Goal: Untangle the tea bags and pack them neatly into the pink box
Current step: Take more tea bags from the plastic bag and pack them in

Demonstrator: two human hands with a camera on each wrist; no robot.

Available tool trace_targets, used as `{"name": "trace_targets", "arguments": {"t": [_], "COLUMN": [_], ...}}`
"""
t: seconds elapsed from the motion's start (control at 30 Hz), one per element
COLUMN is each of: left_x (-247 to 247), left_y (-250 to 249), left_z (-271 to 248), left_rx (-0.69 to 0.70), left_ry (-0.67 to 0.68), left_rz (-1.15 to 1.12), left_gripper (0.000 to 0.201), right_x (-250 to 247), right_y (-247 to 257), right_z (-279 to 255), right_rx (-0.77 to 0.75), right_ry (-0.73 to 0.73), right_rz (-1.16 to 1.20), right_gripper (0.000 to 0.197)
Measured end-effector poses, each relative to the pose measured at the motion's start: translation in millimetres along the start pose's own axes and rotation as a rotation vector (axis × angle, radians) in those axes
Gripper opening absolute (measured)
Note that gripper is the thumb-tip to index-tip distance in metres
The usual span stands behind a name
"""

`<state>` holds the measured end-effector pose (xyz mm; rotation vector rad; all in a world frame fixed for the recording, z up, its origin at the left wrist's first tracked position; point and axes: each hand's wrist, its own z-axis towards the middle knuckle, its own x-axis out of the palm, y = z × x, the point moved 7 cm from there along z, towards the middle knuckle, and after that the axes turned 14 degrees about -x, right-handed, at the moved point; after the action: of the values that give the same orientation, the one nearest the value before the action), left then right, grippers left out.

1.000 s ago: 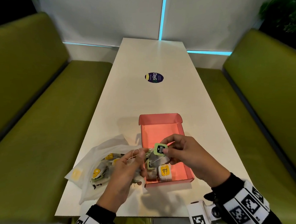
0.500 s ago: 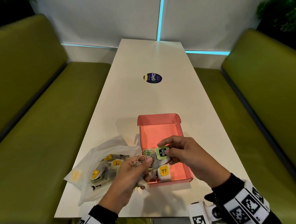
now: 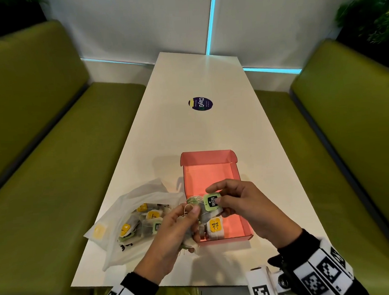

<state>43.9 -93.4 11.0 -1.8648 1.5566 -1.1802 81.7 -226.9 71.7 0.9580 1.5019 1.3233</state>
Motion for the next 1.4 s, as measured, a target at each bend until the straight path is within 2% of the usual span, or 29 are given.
{"name": "trace_targets", "arguments": {"t": [0.1, 0.23, 0.3, 0.37, 0.43, 0.5, 0.57, 0.67, 0.77, 0.83, 0.97, 1.03, 1.13, 1.27, 1.4], "left_x": [-1.2, -0.2, -1.1, -0.6, -0.1, 0.3, 1.4, 5.4, 4.4, 2.0, -0.7, -0.4, 0.1, 0.7, -0.5], "left_y": [-3.3, -10.2, -11.5, -13.9, -15.3, -16.1, -17.2, -20.8, -20.4, -19.9, -18.8, -19.4, -20.7, -23.4, -24.1], "left_z": [-1.0, -5.2, -6.1, -8.0, -9.3, -10.7, -12.5, -16.1, -15.2, -14.3, -14.0, -14.4, -14.3, -15.8, -16.2], "left_rx": [0.036, 0.099, 0.114, 0.117, 0.12, 0.125, 0.135, 0.151, 0.147, 0.134, 0.128, 0.133, 0.144, 0.149, 0.143], "left_ry": [-0.027, -0.034, -0.049, -0.059, -0.064, -0.073, -0.087, -0.095, -0.117, -0.135, -0.145, -0.15, -0.151, -0.139, -0.137], "left_rz": [-0.022, -0.03, -0.022, -0.011, 0.003, 0.029, 0.074, 0.151, 0.212, 0.241, 0.257, 0.251, 0.234, 0.205, 0.145], "left_gripper": [0.021, 0.008, 0.01, 0.007, 0.001, 0.006, 0.011, 0.006, 0.014, 0.005, 0.009, 0.009, 0.009, 0.006, 0.008], "right_x": [-2.4, -5.0, -5.3, -5.7, -7.7, -8.2, -5.3, 3.5, 12.3, 13.8, 11.4, 8.2, -0.3, -8.1, -12.8], "right_y": [-2.2, -4.9, -5.2, -4.9, -3.3, 2.8, 11.8, 23.4, 29.4, 29.8, 27.0, 24.2, 19.2, 6.8, 0.1], "right_z": [0.6, 0.3, -0.6, -0.4, 1.0, 3.0, 4.3, 6.4, 10.2, 12.9, 15.8, 17.2, 17.6, 15.6, 13.6], "right_rx": [0.01, 0.033, 0.048, 0.058, 0.036, -0.033, -0.118, -0.231, -0.282, -0.263, -0.215, -0.189, -0.114, 0.032, 0.114], "right_ry": [-0.031, -0.06, -0.06, -0.051, -0.05, -0.04, 0.022, 0.177, 0.28, 0.32, 0.352, 0.32, 0.235, 0.184, 0.161], "right_rz": [-0.022, -0.072, -0.068, -0.075, -0.103, -0.113, -0.162, -0.428, -0.643, -0.679, -0.7, -0.724, -0.727, -0.534, -0.367], "right_gripper": [0.027, 0.017, 0.012, 0.017, 0.023, 0.019, 0.011, 0.013, 0.011, 0.006, 0.004, 0.012, 0.013, 0.016, 0.014]}}
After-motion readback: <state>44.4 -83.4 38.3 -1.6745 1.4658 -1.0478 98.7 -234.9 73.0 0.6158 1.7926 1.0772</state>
